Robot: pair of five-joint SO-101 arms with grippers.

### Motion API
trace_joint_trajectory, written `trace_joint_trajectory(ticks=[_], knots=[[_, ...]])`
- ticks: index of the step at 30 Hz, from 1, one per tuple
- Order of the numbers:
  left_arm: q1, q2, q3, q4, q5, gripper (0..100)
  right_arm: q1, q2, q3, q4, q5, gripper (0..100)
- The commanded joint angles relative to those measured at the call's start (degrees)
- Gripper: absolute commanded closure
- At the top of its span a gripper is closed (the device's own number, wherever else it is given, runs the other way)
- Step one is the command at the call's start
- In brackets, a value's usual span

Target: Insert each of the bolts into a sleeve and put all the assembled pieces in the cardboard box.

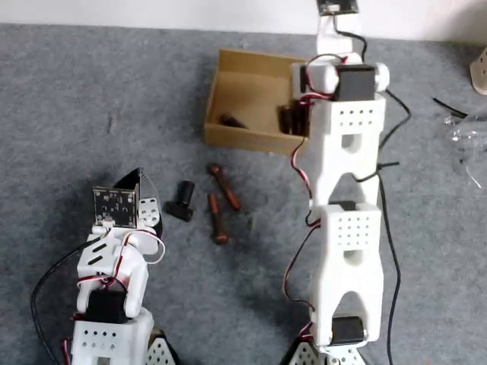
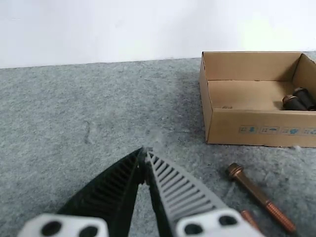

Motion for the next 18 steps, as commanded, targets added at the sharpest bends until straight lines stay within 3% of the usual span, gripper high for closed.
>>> trace_joint_trajectory(ticks=[1,10,18], knots=[[-0.5,-0.8,1.3,-0.1,-0.4,99,0.5,-9.7,-7.1,1.4,-0.6,74.2],[-0.4,-0.8,1.3,-0.1,-0.4,99,-0.1,-36.1,15.0,1.4,-0.6,74.2],[-0.5,-0.8,1.3,-0.1,-0.4,99,-0.7,-66.2,52.2,1.1,-0.4,74.2]])
